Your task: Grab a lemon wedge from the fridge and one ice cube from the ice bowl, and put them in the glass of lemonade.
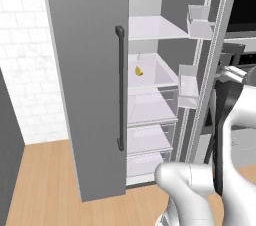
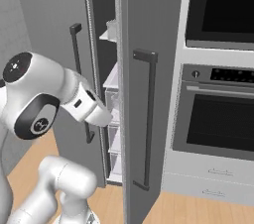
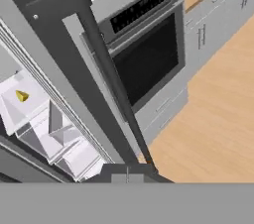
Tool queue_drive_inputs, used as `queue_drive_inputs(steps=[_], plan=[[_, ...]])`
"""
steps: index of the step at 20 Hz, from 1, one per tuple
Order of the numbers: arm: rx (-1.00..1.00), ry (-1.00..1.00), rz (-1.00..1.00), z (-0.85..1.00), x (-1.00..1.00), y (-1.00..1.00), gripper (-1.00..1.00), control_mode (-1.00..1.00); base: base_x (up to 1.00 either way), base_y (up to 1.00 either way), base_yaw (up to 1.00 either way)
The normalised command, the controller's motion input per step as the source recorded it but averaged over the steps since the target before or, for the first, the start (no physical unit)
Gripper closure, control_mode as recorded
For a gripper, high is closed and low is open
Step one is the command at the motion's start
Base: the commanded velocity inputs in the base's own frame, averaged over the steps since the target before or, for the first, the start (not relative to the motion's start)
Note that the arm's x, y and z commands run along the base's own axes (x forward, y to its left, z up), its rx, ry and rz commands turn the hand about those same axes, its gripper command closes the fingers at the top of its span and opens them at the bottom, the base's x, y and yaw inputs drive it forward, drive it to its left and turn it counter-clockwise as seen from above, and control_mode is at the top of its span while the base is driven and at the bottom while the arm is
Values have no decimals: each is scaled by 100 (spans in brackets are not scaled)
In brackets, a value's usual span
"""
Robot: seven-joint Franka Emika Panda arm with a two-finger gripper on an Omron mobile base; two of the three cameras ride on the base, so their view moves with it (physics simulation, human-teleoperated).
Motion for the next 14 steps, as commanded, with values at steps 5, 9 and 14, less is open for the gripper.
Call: queue_drive_inputs(steps=[5,9,14], plan=[[-27,21,5,7,9,100,100,-100,0,0,0],[-28,31,0,6,23,91,100,-100,0,0,0],[-15,17,0,-7,37,50,-100,-100,0,0,0]])
